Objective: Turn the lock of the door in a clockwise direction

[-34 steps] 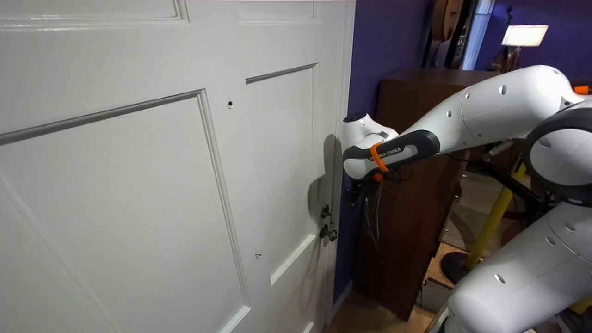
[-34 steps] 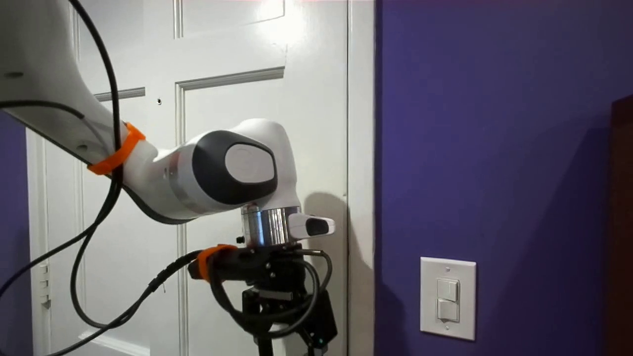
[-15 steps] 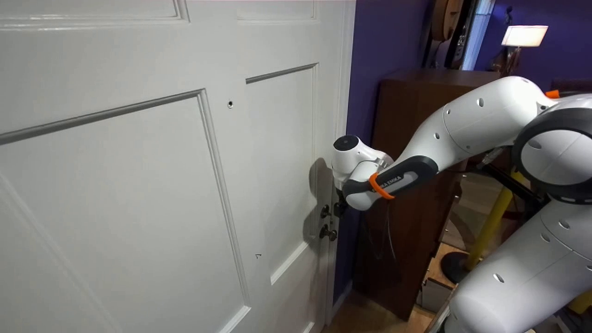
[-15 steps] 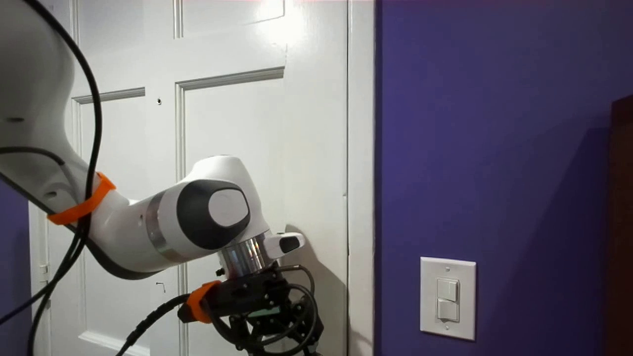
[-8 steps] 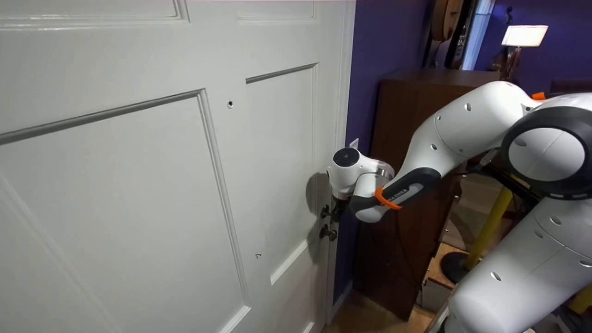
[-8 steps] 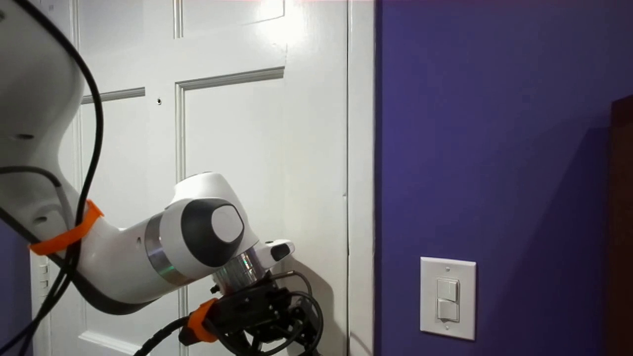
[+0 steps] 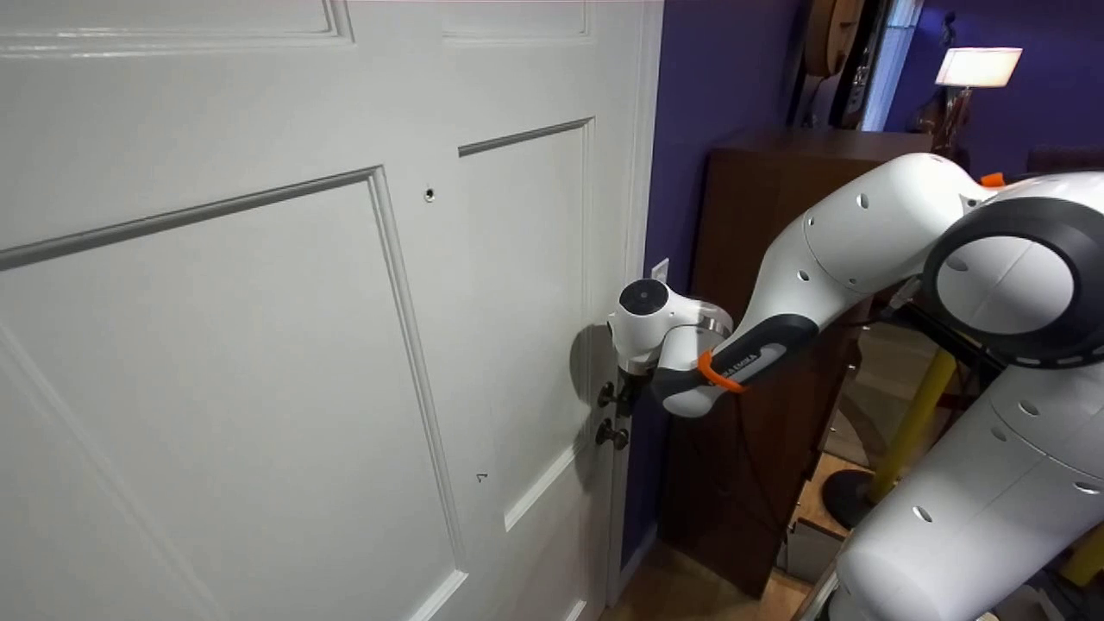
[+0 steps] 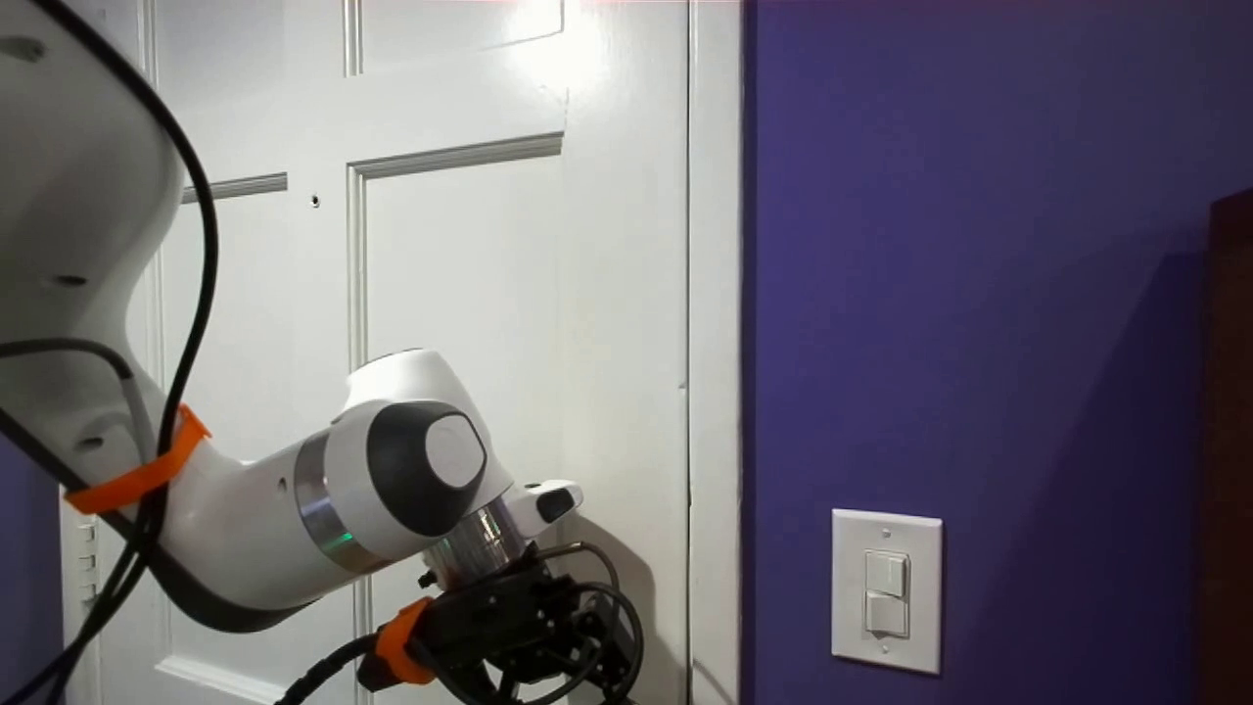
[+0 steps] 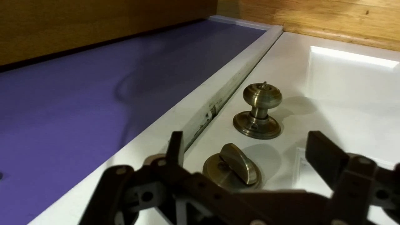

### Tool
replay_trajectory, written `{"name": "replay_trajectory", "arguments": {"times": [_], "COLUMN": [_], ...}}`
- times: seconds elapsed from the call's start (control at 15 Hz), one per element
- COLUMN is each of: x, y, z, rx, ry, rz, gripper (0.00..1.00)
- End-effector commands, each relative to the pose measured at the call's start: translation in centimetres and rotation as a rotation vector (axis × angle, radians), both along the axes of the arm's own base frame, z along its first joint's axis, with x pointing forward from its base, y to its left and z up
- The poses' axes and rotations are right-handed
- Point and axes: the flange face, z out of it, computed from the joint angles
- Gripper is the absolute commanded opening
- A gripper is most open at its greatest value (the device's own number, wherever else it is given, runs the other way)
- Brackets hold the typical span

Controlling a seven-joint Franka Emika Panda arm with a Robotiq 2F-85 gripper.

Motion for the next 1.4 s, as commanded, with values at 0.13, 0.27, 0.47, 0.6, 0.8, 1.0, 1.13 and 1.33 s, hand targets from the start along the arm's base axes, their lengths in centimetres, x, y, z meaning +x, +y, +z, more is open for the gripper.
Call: {"name": "replay_trajectory", "arguments": {"times": [0.13, 0.27, 0.47, 0.6, 0.8, 1.0, 1.13, 1.33], "x": [1.4, 1.7, 2.2, 2.4, 2.5, 2.7, 2.7, 2.9], "y": [1.0, 1.1, 1.2, 1.2, 1.0, 0.5, 0.3, 0.2], "z": [-1.5, -1.7, -2.1, -2.3, -2.9, -3.5, -3.7, -3.8], "rx": [0.036, 0.046, 0.047, 0.04, 0.035, 0.015, 0.013, 0.012], "ry": [-0.019, -0.048, -0.063, -0.069, -0.069, -0.066, -0.079, -0.109], "rz": [0.013, 0.016, 0.014, 0.011, 0.015, 0.024, 0.038, 0.056], "gripper": [1.0, 1.0, 1.0, 0.92, 0.59, 0.45, 0.74, 0.9]}}
